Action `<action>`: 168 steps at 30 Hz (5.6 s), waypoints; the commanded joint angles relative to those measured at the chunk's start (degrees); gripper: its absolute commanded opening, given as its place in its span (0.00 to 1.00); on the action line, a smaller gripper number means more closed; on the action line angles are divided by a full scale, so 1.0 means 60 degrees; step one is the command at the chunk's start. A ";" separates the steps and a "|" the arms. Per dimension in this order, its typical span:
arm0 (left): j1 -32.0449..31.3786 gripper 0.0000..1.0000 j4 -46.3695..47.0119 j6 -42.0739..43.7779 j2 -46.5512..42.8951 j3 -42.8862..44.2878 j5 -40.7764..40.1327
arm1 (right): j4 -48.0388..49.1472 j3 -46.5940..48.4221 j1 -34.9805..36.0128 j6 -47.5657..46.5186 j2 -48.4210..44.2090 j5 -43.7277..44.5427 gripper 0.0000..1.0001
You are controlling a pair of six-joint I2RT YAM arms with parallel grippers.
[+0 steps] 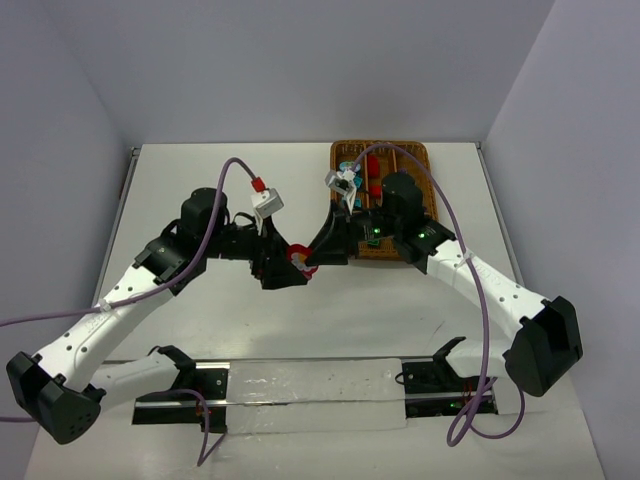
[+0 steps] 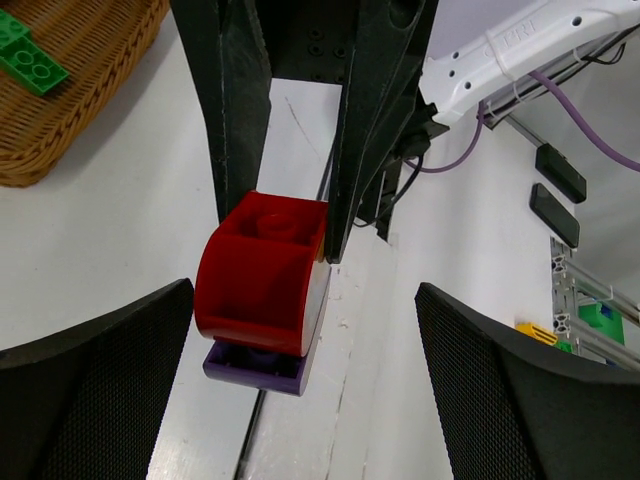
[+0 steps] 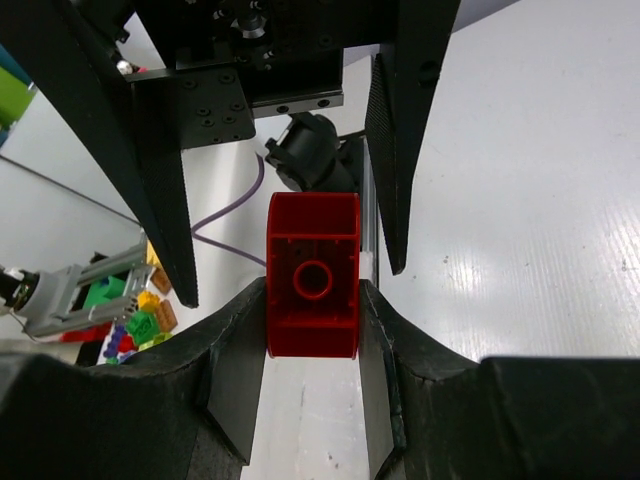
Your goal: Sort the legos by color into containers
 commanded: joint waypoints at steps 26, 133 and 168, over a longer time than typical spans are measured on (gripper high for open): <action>0.1992 0.93 0.2988 -0.1517 -0.0203 -0.1256 0.3004 | 0.2254 -0.0660 -0.0720 0.1537 -0.0518 -0.0345 0.00; 0.1023 0.00 0.1194 -0.3457 0.0265 -0.0230 -0.2482 | -0.6441 0.8494 -0.3682 0.1443 0.7099 1.2633 0.84; -0.1246 0.00 -0.0258 -0.4759 1.2375 1.1789 -0.6079 | -0.6517 0.0606 -0.3884 0.2282 -0.4031 1.3909 0.88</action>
